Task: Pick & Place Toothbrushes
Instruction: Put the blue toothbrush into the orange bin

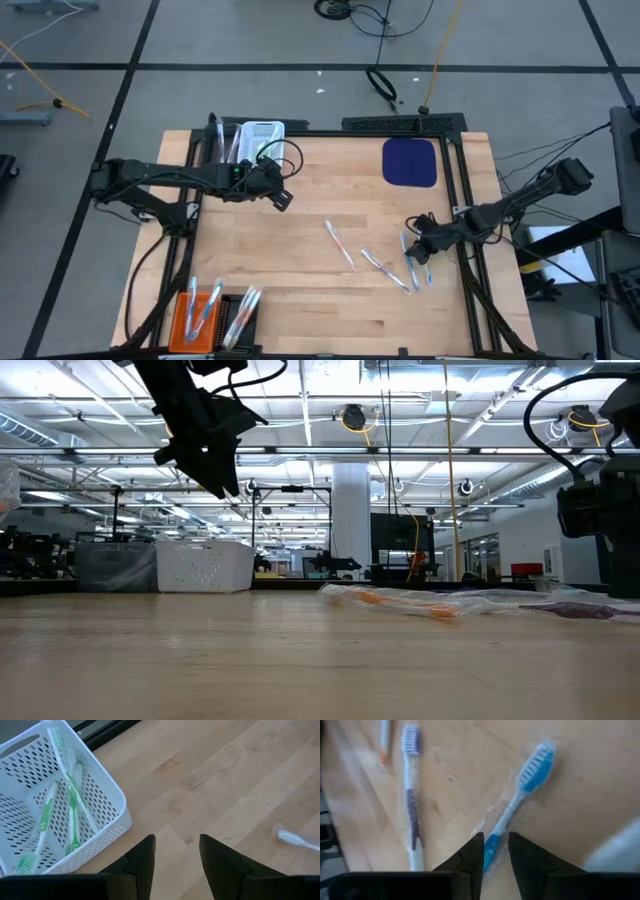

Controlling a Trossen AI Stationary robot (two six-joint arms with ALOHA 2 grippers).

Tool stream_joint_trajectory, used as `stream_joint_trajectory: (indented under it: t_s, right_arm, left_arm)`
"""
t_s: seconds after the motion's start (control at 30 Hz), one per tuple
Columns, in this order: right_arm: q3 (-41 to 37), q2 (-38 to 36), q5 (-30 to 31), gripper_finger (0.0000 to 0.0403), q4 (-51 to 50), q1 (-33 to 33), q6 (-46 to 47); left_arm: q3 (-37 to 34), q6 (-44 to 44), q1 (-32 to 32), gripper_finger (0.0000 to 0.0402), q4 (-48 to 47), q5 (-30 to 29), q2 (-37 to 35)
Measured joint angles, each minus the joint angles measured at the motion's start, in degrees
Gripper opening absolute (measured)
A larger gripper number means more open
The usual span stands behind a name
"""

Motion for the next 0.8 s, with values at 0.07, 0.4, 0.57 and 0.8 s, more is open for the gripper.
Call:
stream_joint_trajectory:
  t_s: [0.07,0.4,0.57,0.8]
  right_arm:
    - [-1.6,0.1,0.0,0.0085,3.2,0.0,-0.1]
    - [-4.2,1.4,-0.2,0.0038,8.1,0.0,-0.5]
    - [-4.3,2.9,-0.1,0.0004,9.3,0.0,-0.9]
    - [-2.1,3.0,-0.4,0.0001,10.0,0.0,-3.8]
  left_arm:
    - [0.0,0.0,0.0,0.0157,0.0,0.0,0.0]
    - [0.0,0.0,0.0,0.0157,0.0,0.0,0.0]
    - [0.0,0.0,0.0,0.0157,0.0,0.0,0.0]
    - [0.0,0.1,0.0,0.0157,0.0,0.0,0.0]
